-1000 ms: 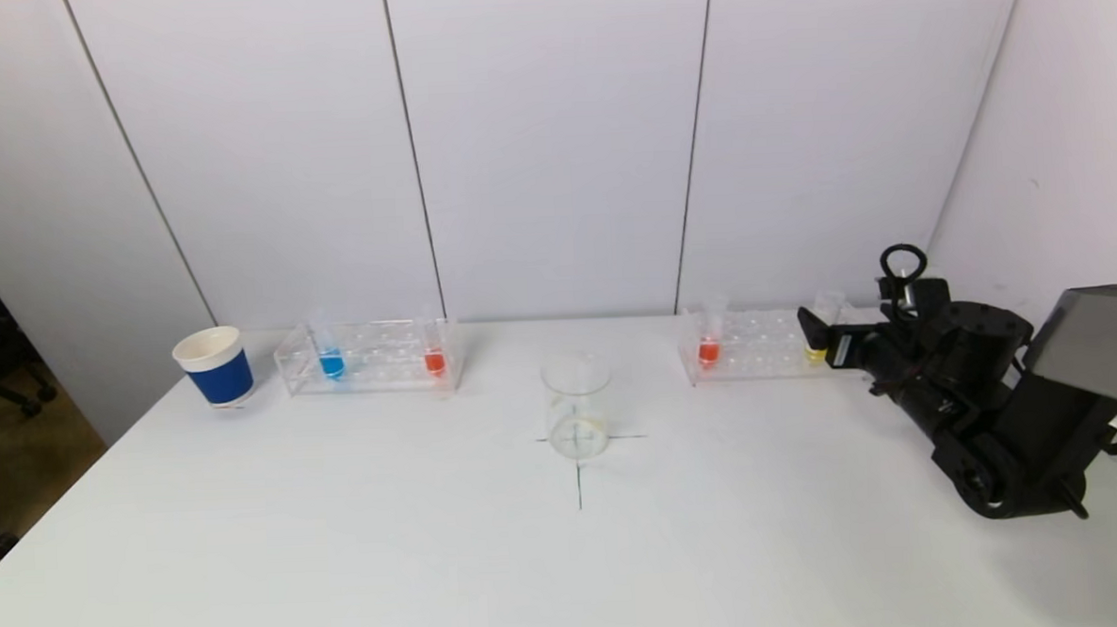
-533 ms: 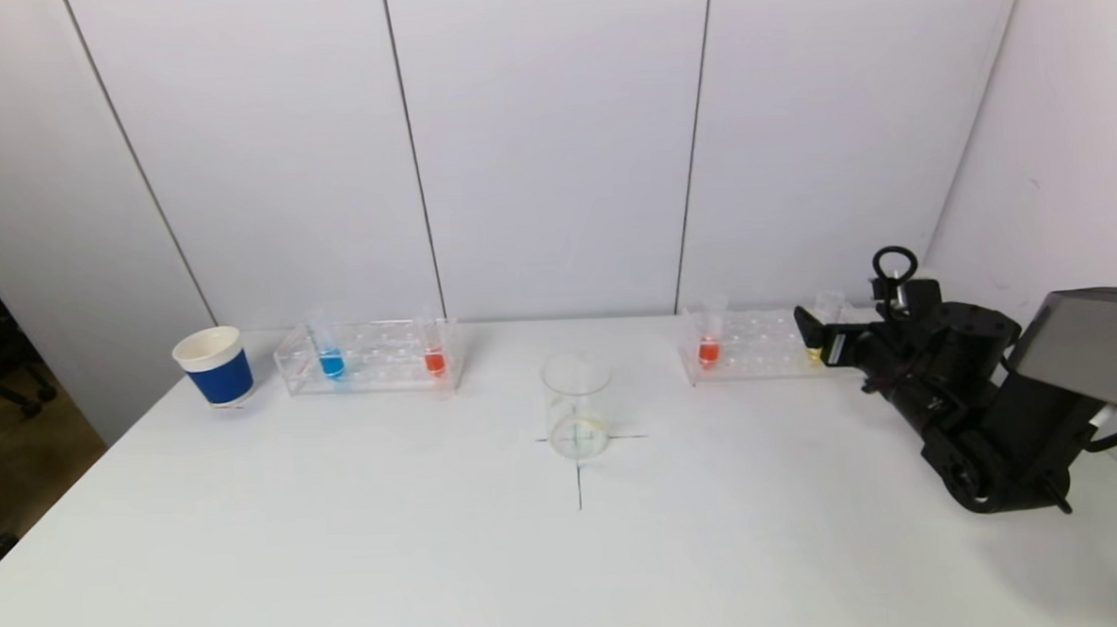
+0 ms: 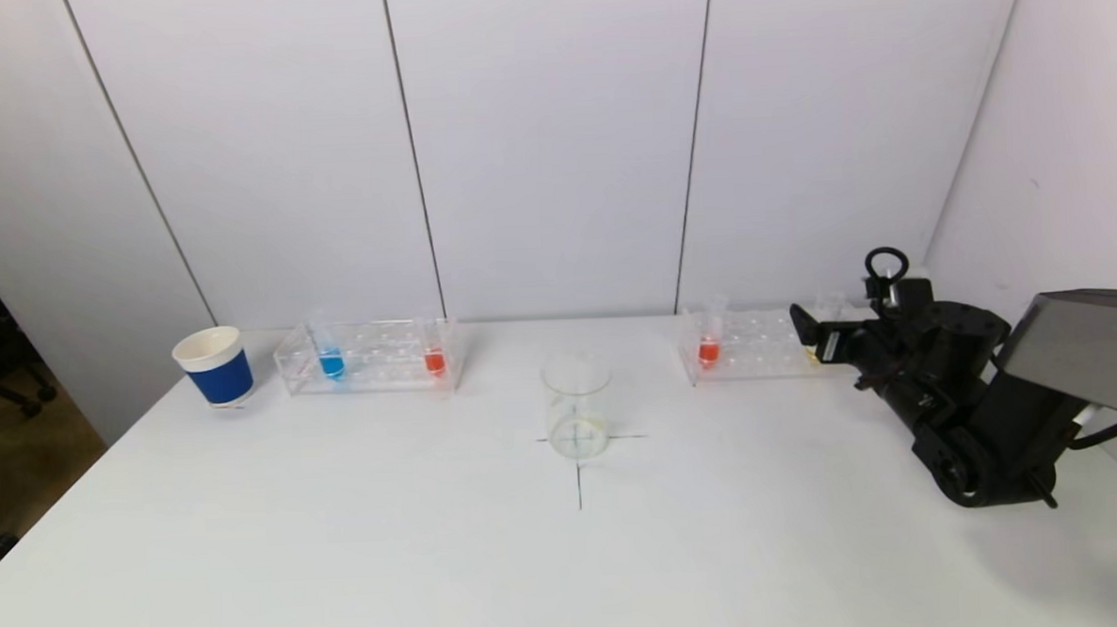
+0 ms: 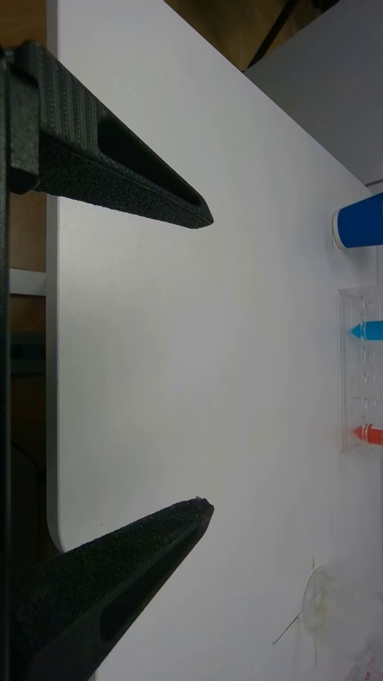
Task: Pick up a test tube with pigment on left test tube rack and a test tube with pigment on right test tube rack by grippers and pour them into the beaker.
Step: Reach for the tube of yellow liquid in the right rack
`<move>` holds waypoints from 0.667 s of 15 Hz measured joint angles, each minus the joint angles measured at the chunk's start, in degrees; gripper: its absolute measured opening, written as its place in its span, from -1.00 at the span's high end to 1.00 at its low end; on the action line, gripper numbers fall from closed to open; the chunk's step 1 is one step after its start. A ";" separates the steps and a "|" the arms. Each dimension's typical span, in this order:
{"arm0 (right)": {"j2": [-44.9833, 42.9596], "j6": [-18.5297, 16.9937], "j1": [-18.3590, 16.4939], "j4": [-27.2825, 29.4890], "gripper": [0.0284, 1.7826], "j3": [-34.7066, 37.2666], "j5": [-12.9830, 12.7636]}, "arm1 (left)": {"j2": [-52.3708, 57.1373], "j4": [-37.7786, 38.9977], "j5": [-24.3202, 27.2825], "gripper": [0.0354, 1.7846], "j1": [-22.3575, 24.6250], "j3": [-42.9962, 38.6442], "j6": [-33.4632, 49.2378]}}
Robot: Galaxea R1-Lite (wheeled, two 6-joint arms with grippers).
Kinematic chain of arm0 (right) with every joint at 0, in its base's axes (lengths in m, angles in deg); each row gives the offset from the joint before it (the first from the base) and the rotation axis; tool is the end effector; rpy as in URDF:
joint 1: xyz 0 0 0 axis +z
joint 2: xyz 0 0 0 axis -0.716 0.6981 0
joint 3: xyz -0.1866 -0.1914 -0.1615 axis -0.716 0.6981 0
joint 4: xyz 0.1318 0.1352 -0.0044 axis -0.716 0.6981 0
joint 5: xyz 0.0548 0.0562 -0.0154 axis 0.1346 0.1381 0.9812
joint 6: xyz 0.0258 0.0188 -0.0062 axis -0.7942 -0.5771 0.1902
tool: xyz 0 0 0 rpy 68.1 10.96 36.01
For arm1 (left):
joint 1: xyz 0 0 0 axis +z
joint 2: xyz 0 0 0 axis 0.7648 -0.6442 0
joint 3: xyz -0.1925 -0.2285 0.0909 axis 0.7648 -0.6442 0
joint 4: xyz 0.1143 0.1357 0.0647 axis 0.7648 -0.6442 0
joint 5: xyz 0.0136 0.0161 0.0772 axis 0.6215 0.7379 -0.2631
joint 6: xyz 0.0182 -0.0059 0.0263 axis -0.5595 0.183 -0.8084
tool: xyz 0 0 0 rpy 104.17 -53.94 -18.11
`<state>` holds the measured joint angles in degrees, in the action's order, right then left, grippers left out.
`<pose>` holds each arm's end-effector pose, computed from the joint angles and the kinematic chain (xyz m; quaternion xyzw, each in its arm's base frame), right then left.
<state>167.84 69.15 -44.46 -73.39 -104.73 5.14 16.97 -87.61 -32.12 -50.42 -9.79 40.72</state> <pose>0.4211 0.0068 0.0422 0.0067 0.0072 -0.0274 0.9996 -0.0324 -0.0002 0.0749 -0.0002 0.0496 -0.0130 0.9987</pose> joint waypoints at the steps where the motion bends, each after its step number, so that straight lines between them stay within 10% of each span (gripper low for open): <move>1: 0.24 0.02 0.02 -0.02 -0.99 -0.30 0.02 | 0.00 0.00 0.00 -0.99 0.00 0.00 -0.02; 10: 1.71 0.41 0.77 0.00 -0.99 -1.57 -0.06 | 0.00 -0.02 0.00 -0.99 0.00 -0.02 0.00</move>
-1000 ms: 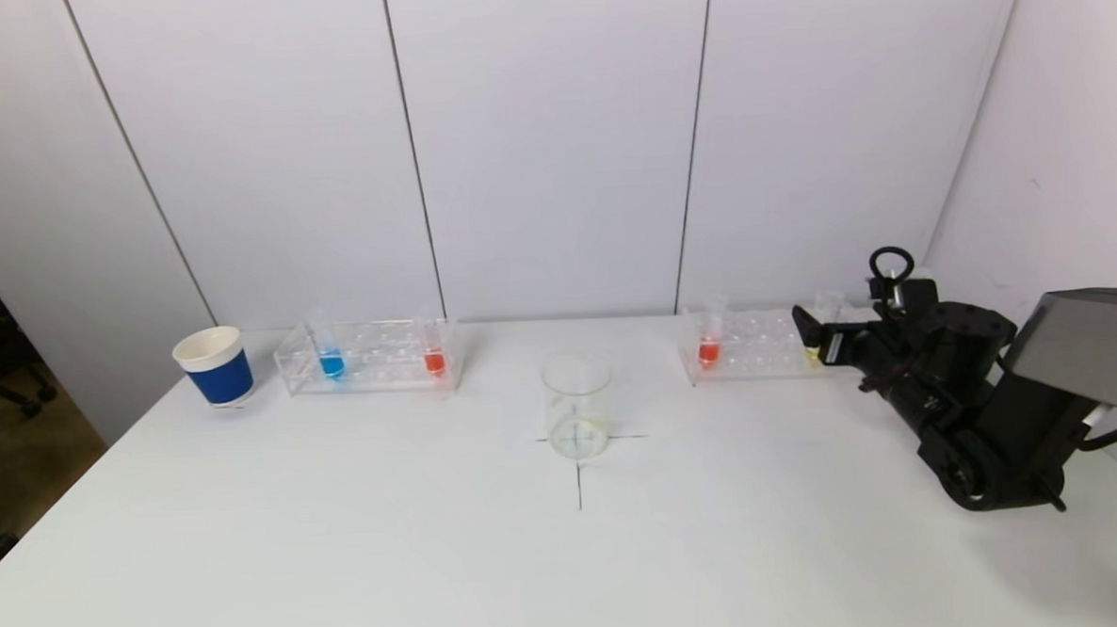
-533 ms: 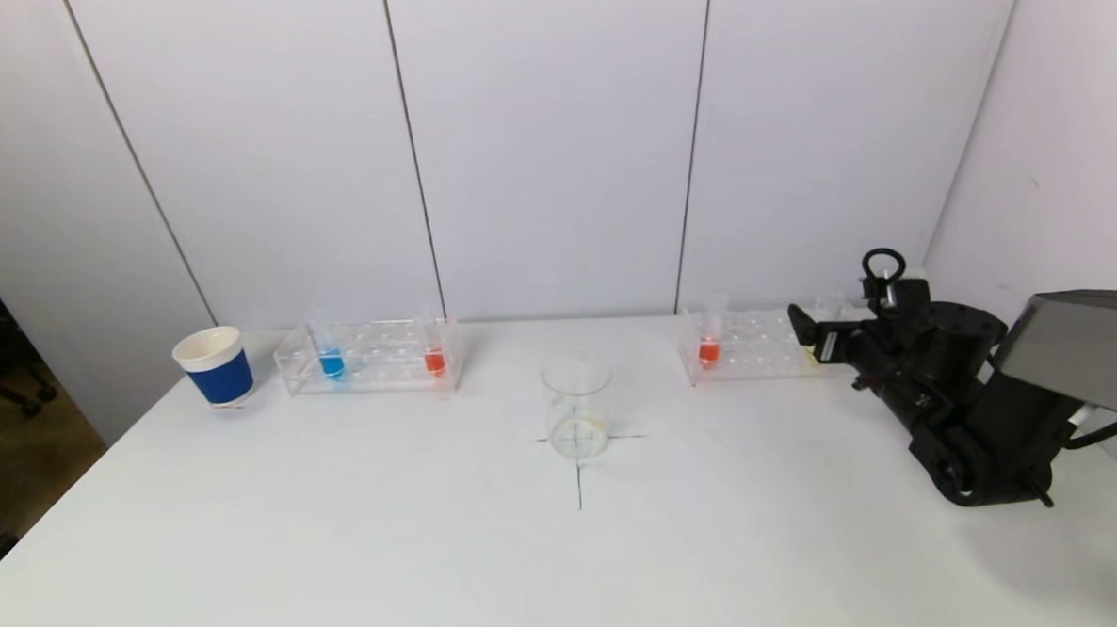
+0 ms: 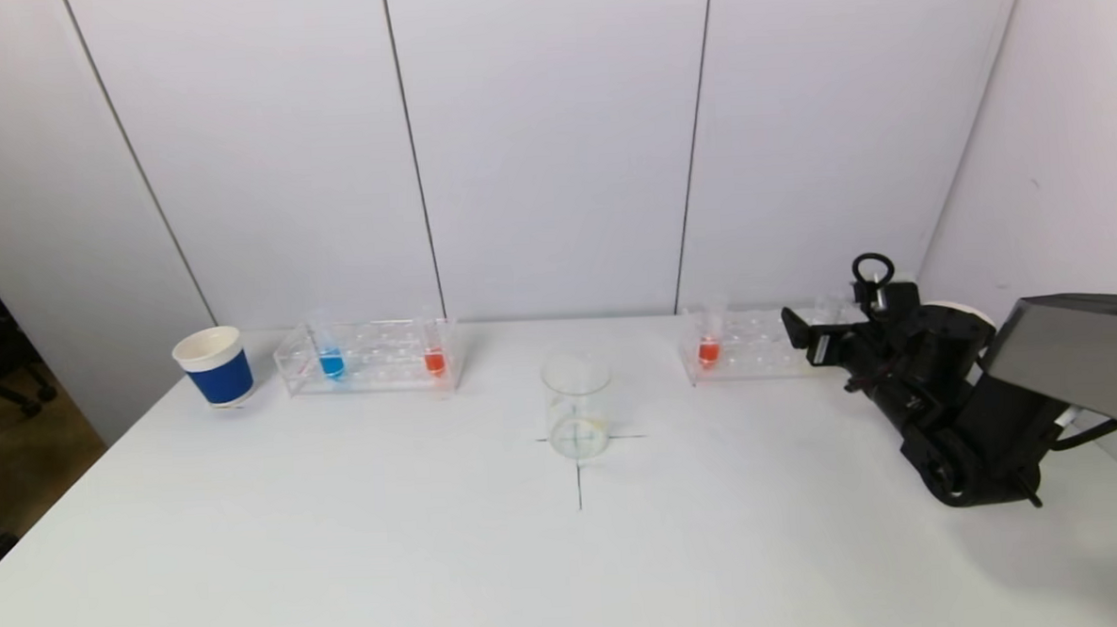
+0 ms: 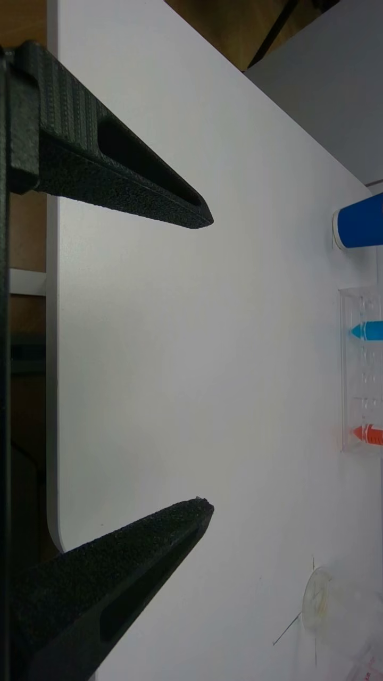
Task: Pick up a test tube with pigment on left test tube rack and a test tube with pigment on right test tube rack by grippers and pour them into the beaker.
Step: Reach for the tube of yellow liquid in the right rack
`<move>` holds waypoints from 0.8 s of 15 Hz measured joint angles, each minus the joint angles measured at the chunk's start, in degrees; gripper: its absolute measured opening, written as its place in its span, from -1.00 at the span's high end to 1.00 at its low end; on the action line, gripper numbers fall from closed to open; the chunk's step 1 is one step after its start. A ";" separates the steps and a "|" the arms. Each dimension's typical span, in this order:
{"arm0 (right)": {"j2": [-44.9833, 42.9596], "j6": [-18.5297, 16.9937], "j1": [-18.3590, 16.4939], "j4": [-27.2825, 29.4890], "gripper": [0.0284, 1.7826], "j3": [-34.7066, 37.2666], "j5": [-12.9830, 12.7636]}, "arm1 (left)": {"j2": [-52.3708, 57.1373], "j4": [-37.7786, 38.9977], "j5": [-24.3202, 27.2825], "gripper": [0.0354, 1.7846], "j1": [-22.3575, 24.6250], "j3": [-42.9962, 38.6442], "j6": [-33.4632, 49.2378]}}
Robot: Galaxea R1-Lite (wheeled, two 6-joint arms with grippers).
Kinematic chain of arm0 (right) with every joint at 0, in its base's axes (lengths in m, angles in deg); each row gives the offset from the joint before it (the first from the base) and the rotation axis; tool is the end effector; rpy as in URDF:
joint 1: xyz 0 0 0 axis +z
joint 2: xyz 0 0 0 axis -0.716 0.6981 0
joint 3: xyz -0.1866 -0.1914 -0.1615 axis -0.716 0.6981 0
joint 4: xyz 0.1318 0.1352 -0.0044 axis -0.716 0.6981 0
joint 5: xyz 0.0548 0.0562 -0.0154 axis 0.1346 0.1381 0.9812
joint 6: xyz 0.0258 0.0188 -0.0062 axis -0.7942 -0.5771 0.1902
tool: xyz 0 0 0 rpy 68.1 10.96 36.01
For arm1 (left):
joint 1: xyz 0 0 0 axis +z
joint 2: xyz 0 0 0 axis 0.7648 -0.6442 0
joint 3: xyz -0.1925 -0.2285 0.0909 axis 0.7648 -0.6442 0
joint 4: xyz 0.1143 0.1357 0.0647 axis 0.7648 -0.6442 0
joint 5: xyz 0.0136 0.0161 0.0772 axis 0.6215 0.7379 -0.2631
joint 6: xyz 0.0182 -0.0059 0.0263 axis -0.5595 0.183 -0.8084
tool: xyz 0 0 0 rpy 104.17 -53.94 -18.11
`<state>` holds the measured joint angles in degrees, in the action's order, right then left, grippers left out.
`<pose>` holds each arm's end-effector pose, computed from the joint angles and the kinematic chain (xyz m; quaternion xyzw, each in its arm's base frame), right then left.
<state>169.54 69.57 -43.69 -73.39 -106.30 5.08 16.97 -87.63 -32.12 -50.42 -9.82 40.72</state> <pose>0.4268 0.0127 0.0349 0.0030 0.0084 -0.0211 0.9997 -0.0323 -0.0002 0.0747 -0.0002 0.0500 -0.0130 0.9987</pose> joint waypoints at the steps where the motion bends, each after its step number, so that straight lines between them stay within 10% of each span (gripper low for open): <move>1: 0.05 0.05 0.07 -0.02 -0.99 -0.05 0.02 | 0.00 0.00 0.00 -0.99 0.00 0.00 0.00; 12: 0.88 0.40 0.05 -0.02 -0.99 -1.49 0.00 | 0.00 0.00 -0.02 -0.99 0.00 0.02 0.00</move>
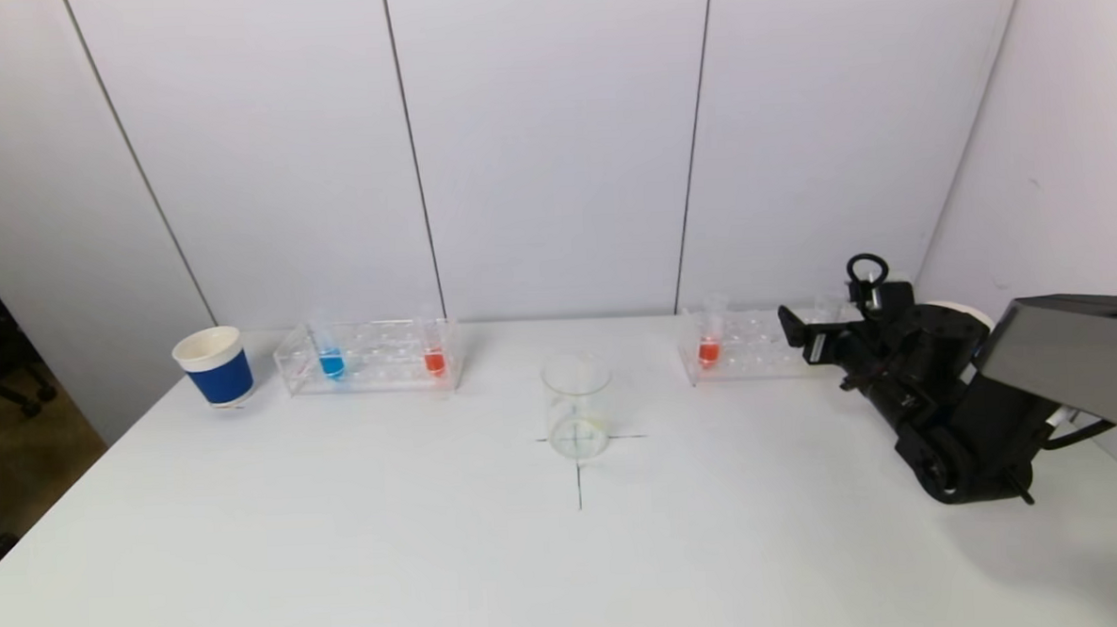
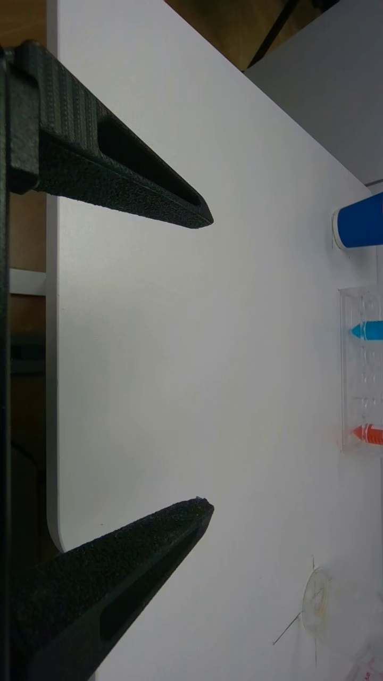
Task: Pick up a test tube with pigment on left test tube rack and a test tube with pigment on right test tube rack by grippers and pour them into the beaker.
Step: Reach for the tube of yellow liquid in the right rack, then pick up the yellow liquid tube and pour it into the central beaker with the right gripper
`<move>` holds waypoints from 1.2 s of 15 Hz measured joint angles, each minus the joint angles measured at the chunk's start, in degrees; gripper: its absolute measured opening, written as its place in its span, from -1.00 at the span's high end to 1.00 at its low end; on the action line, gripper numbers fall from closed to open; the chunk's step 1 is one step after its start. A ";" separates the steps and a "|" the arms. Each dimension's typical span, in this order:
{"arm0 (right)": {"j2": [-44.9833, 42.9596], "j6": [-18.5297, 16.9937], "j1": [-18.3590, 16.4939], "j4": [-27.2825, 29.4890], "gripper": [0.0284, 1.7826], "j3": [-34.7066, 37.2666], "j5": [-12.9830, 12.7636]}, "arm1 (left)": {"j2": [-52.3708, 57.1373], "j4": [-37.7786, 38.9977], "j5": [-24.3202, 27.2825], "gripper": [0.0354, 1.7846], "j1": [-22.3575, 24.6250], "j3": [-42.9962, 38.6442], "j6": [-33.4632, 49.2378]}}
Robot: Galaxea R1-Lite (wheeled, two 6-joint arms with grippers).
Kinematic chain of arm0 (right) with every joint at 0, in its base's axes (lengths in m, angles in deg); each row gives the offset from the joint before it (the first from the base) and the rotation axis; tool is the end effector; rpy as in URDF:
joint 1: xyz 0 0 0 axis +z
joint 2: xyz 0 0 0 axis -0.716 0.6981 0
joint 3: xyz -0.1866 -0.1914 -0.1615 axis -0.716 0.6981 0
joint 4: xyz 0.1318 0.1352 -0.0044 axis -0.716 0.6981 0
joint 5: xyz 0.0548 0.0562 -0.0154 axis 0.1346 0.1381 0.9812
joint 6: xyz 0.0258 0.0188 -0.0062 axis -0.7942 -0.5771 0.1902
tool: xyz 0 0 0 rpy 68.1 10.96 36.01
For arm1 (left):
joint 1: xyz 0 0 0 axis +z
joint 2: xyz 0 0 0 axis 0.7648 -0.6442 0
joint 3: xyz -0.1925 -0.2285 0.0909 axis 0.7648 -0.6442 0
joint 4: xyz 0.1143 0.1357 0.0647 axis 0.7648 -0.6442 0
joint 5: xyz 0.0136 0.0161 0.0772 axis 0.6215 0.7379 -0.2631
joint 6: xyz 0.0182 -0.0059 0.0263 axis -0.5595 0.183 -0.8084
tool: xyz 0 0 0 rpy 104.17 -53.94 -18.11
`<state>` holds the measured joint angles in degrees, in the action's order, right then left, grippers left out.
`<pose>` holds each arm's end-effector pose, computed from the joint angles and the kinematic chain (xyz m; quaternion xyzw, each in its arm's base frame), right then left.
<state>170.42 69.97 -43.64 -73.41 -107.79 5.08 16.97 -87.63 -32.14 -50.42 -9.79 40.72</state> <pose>0.4318 0.0132 0.0334 -0.0002 0.0030 -0.0207 0.9998 -0.0324 -0.0002 0.0749 -0.0002 0.0498 -0.0128 0.9987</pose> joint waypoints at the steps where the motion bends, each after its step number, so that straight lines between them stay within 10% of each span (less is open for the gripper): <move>1: 0.05 0.00 0.00 0.02 -0.99 -0.05 0.00 | 0.00 0.00 0.02 -0.99 0.00 0.00 -0.02; 7: 0.20 0.21 0.02 0.02 -0.68 -0.09 0.00 | 0.00 0.00 0.02 -0.99 0.00 0.00 0.00; 13: 0.26 0.24 0.02 0.02 0.43 -0.17 -0.02 | 0.00 0.00 0.02 -0.99 0.00 -0.02 -0.02; 18: 0.33 0.30 0.00 0.02 0.48 -0.35 -0.02 | 0.00 0.00 0.00 -0.99 0.00 0.00 -0.02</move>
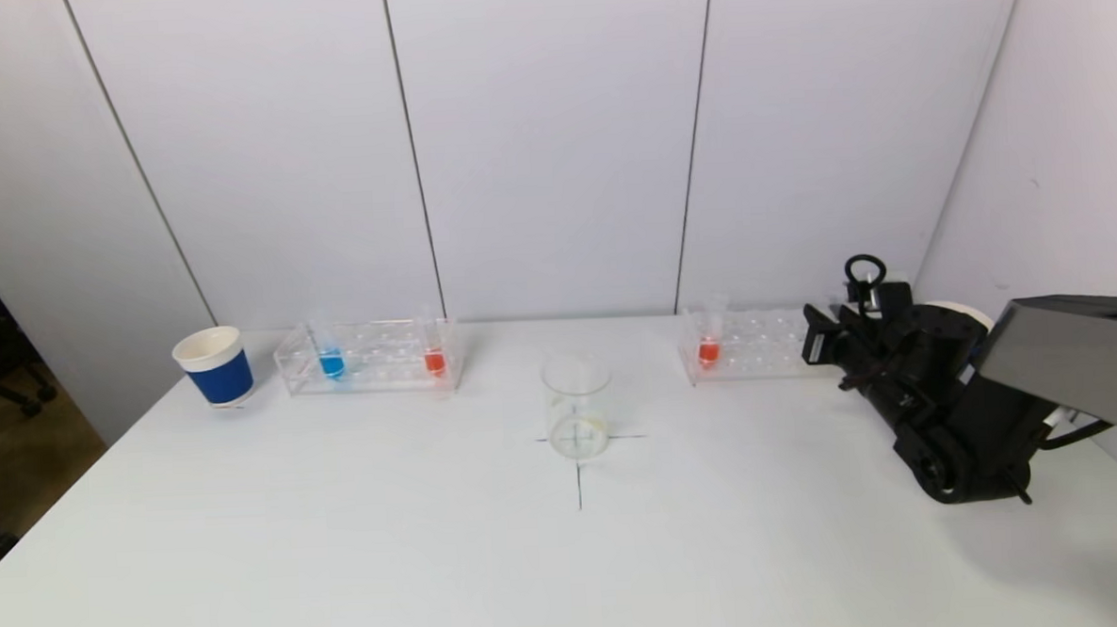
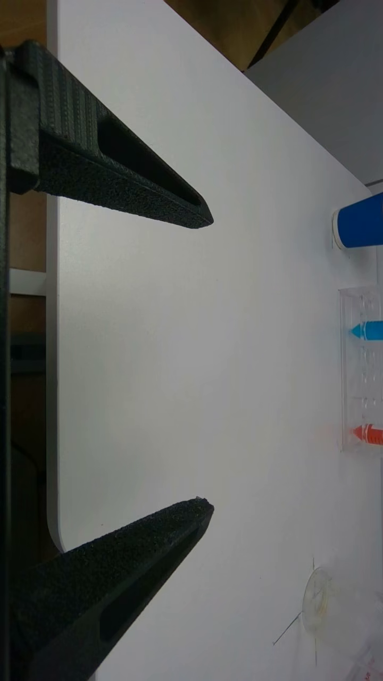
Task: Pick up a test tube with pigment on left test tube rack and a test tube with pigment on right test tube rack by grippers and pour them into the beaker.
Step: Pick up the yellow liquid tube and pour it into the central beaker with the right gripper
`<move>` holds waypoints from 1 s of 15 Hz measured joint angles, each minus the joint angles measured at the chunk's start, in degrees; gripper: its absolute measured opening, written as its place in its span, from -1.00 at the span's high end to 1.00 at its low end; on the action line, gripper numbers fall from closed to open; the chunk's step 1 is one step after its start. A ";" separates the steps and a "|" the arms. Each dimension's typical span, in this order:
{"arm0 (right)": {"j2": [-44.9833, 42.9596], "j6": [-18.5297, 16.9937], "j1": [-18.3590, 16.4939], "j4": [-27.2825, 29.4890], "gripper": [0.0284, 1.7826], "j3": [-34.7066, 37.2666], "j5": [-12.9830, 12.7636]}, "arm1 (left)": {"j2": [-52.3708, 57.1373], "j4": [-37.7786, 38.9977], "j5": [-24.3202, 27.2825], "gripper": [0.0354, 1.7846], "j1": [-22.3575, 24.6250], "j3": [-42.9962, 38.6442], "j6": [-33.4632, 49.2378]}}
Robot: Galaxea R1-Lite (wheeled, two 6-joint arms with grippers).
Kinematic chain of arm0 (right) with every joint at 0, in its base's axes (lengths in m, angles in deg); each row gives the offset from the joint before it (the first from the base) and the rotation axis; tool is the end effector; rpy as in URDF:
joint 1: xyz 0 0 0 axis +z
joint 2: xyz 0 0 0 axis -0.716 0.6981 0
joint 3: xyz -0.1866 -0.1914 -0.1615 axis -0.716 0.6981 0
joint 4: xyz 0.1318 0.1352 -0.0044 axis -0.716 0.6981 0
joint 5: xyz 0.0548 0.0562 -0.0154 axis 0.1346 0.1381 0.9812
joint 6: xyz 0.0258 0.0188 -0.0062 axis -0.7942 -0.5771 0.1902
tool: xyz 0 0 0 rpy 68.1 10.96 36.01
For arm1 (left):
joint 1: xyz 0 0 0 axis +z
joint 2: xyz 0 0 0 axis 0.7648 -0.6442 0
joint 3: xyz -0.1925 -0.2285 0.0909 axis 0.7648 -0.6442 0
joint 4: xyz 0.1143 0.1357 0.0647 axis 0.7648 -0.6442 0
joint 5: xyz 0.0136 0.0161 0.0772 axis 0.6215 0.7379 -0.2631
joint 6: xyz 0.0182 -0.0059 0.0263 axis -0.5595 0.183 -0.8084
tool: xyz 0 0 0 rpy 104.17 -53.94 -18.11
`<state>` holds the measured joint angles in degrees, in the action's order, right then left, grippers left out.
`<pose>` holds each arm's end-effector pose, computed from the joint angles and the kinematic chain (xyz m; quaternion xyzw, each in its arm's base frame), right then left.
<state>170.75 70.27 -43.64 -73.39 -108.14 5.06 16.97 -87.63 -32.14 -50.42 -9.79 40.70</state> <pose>0.4330 0.0133 0.0320 -0.0028 0.0031 -0.0209 0.9998 -0.0324 -0.0002 0.0749 0.0000 0.0498 -0.0128 0.9987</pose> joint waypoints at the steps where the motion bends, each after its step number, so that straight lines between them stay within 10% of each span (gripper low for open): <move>1: 0.02 0.00 0.02 -0.02 0.48 0.00 0.00 | 0.00 0.00 0.02 -0.99 0.00 -0.02 0.02; 15: -5.57 1.18 -0.51 1.24 0.48 0.61 0.09 | 0.00 0.02 0.02 -0.99 0.00 0.00 0.02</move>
<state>165.18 71.46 -44.16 -72.14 -107.53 5.14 16.97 -87.61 -32.12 -50.42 -9.79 40.72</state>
